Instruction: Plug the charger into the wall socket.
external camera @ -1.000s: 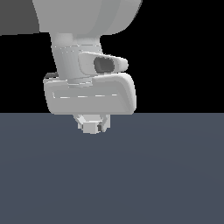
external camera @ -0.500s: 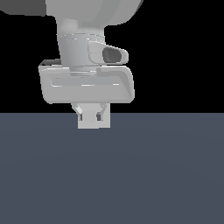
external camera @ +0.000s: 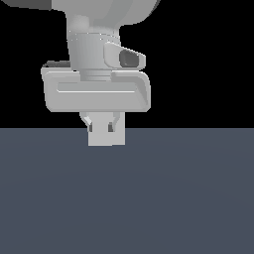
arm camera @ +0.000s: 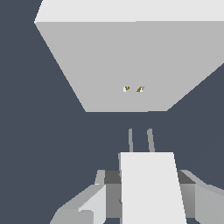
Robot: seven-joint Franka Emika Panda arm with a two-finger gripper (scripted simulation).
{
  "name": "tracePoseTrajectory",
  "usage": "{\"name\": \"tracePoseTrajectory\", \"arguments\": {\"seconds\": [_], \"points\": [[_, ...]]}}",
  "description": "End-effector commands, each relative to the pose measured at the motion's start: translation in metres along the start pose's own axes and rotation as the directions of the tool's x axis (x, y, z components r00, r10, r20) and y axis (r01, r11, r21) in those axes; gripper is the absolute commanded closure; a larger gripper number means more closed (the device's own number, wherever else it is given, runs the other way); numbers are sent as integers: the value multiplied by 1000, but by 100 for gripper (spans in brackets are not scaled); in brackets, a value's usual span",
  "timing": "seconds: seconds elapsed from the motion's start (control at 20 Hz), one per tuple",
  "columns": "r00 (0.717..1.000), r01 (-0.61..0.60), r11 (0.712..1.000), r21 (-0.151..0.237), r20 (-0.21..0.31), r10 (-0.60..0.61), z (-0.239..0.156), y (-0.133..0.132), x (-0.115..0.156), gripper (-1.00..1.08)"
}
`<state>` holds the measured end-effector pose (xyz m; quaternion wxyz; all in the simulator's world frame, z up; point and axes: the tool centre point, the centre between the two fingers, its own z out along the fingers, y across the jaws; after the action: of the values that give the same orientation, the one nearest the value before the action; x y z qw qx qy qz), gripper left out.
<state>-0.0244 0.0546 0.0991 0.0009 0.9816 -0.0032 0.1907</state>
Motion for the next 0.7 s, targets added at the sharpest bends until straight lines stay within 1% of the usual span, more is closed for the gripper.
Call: {"name": "tracePoseTrajectory", "arguments": {"seconds": [0.0, 0.4, 0.65], "points": [[1000, 11, 1000, 5, 1, -11, -1, -1, 1, 108], [1000, 14, 1000, 6, 1, -14, -1, -1, 1, 108], [1000, 13, 1000, 6, 2, -13, 2, -1, 7, 108]]}}
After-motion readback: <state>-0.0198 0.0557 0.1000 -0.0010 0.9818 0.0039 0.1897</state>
